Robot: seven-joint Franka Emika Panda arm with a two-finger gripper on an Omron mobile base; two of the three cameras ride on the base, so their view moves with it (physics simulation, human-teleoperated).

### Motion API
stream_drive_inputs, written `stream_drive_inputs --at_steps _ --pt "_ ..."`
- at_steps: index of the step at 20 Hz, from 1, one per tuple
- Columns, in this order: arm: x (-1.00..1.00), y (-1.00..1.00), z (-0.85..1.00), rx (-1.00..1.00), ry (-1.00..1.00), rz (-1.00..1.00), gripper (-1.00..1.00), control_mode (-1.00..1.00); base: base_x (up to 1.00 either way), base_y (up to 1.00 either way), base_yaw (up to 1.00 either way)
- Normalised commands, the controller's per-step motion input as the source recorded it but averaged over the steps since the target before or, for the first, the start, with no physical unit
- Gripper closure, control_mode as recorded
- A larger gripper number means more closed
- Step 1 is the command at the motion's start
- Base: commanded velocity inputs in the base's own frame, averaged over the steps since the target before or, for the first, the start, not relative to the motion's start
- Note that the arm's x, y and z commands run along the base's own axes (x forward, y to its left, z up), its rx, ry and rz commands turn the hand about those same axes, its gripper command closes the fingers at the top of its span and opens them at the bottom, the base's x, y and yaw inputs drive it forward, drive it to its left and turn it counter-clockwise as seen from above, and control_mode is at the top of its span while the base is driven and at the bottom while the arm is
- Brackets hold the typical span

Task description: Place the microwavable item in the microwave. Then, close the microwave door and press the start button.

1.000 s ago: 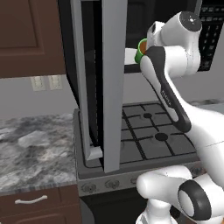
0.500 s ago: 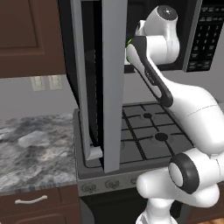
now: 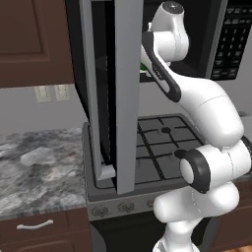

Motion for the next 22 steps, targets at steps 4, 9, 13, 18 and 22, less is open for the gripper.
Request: stream_drive_inputs --at_steps 4,9,13,18,22 --pt "0.47 0.00 -0.20 -0.03 0.02 0.00 1.00 -1.00 0.00 0.00 0.00" --pt "0.40 0.00 -0.21 -0.04 0.03 0.00 1.00 -1.00 0.00 0.00 0.00" --pt "0.06 0.00 -0.14 -0.04 0.00 0.00 1.00 -1.00 0.00 0.00 0.00" --pt "0.00 0.00 -0.01 -0.03 -0.01 0.00 -1.00 -1.00 0.00 0.00 0.00" --pt "0.00 0.00 0.00 -0.01 -0.04 0.00 -1.00 -1.00 0.00 0.00 0.00"
